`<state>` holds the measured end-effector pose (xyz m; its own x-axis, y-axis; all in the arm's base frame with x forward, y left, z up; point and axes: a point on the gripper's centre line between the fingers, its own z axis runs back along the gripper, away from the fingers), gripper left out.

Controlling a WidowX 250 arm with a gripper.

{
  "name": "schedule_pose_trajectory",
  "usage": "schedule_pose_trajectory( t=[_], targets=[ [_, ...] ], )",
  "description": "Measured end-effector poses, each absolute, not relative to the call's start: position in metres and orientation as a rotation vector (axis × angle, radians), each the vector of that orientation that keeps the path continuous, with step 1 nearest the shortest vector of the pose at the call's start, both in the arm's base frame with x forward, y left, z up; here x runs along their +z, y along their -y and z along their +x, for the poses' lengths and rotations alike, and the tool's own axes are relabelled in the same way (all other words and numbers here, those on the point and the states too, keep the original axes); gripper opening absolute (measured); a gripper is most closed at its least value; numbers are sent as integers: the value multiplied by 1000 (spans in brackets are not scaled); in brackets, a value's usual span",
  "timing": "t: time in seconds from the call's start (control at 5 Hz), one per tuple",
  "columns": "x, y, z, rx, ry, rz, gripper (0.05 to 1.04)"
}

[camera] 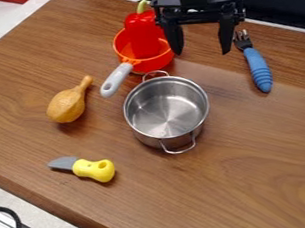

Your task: Put the knife on the upper right corner

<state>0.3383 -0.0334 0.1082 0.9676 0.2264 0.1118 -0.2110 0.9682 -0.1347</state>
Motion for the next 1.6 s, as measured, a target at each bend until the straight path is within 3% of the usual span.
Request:
schedule_pose_trajectory(
  t=[0.6, 0.8, 1.0, 1.2, 1.6],
  targets=[
    [98, 39, 326, 3, 21, -61, 999],
    [109, 42, 321, -129, 57, -32, 999],
    [111, 41, 295, -378, 68, 32, 999],
    [122, 36, 275, -580, 79, 21, 999],
    [108, 18, 236, -838, 37, 74, 999]
  ],
)
